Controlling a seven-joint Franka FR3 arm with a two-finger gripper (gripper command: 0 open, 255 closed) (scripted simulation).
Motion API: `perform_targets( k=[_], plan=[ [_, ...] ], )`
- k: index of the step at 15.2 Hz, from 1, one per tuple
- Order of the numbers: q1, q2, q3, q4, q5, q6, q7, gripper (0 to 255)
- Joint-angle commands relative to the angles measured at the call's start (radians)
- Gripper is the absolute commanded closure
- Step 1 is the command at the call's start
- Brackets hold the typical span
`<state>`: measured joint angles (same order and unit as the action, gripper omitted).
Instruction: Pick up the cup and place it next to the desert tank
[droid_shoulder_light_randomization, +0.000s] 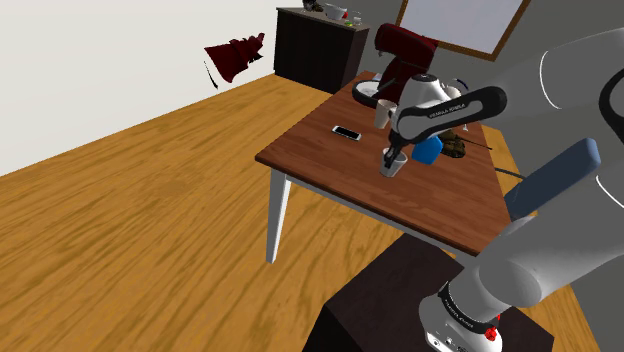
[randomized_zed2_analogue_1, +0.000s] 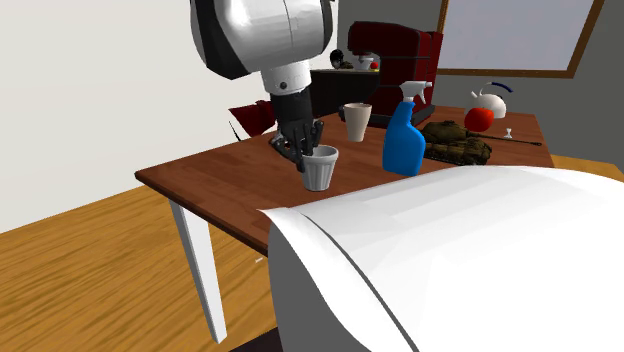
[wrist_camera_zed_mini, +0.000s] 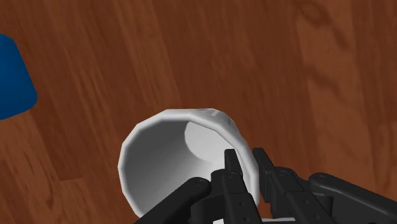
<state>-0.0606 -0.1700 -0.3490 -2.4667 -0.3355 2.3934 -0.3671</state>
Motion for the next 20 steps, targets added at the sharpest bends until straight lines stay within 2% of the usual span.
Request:
perform_targets(
  k=[1, 20],
  plan=[
    [0.000, -0.020, 0.002, 0.007, 0.000, -0.027, -0.003, 255],
    [0.010, -0.144, 0.031, 0.160, 0.023, -0.301, -0.042, 255]
  ],
)
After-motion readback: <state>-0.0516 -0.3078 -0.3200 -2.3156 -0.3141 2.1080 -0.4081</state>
